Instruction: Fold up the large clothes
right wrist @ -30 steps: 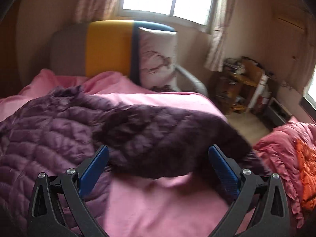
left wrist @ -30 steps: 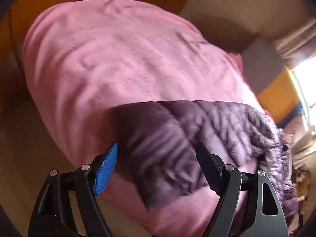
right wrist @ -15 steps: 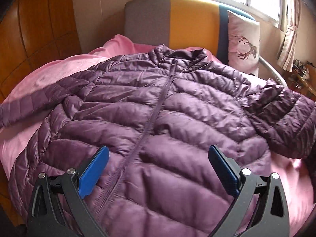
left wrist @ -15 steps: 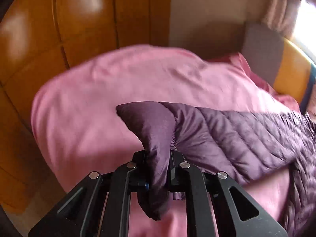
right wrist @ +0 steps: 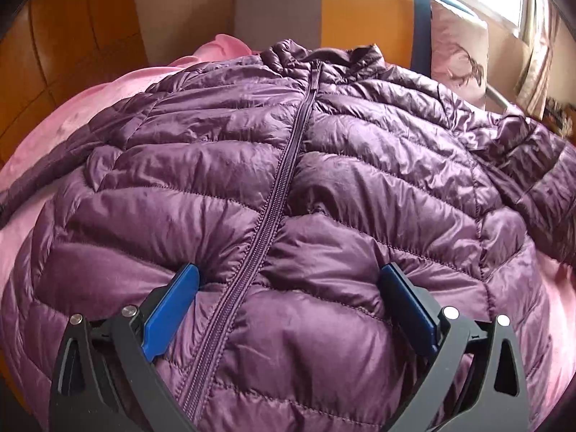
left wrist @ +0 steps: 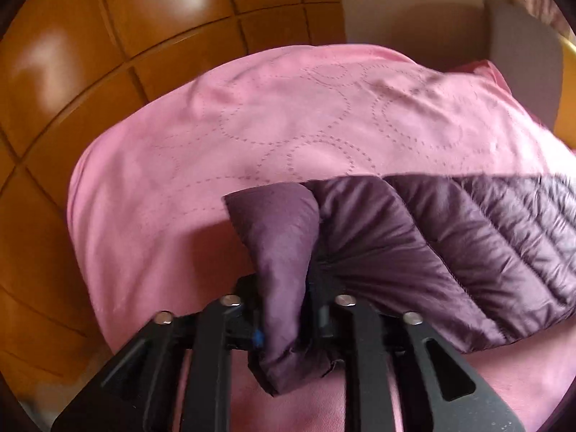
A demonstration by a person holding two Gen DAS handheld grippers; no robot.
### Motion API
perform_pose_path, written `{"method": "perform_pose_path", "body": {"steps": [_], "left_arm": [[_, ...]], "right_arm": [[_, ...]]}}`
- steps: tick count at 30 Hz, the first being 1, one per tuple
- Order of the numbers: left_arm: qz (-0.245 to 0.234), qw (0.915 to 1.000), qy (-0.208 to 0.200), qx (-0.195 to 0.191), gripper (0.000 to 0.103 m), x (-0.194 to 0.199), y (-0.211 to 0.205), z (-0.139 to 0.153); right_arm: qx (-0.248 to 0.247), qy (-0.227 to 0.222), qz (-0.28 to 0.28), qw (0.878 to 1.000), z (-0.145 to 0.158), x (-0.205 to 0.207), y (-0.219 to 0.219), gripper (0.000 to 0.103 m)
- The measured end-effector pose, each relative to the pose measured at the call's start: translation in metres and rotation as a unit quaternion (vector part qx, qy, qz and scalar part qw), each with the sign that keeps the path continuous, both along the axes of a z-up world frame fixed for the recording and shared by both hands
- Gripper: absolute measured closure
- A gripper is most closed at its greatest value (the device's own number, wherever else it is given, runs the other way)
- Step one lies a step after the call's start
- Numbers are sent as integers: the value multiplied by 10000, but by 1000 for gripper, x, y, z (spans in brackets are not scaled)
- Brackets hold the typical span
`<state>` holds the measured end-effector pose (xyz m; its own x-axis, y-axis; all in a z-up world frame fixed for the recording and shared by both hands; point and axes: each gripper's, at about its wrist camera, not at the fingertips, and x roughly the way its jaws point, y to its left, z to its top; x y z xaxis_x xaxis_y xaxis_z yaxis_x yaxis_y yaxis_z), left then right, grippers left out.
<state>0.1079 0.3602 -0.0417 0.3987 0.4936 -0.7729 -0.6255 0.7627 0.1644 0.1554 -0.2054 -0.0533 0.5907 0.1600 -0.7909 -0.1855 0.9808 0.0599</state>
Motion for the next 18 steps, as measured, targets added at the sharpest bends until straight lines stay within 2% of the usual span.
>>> {"method": "perform_pose_path", "body": {"steps": [1, 3, 5, 7, 8, 9, 12, 13, 16, 18], "left_arm": [[155, 9999, -52, -26, 49, -6, 2, 6], [363, 9987, -350, -25, 24, -22, 2, 21], [311, 9949, -929, -241, 24, -42, -10, 42], [-193, 9850, -1382, -1018, 24, -57, -31, 55], [-416, 9799, -1483, -1271, 24, -59, -40, 57], [-867, 9708, -1547, -1613, 24, -62, -61, 58], [-1934, 9487, -1339, -2112, 24, -62, -114, 53], [-2352, 9366, -1230, -2286, 24, -64, -137, 49], [-3203, 9029, -920, -2717, 25, -70, -188, 33], [-3487, 8857, -720, -2978, 32, -72, -209, 22]], "right_arm": [[24, 8, 6, 10000, -1, 1, -2, 2], [69, 6, 8, 10000, -2, 1, -5, 2], [88, -1, 4, 10000, -1, 2, -6, 2], [127, -3, 2, 9999, 0, -1, -4, 2], [171, 0, 12, 9999, 2, -2, -6, 2], [216, -6, 23, 9998, 5, -5, -5, 2], [338, -122, -114, 9993, 17, -20, -26, 2], [363, -192, -244, 9989, 22, -28, -38, 2], [331, -344, -768, 9959, 32, -57, -87, 2], [291, -328, -1121, 9927, 33, -79, -122, 2]]}}
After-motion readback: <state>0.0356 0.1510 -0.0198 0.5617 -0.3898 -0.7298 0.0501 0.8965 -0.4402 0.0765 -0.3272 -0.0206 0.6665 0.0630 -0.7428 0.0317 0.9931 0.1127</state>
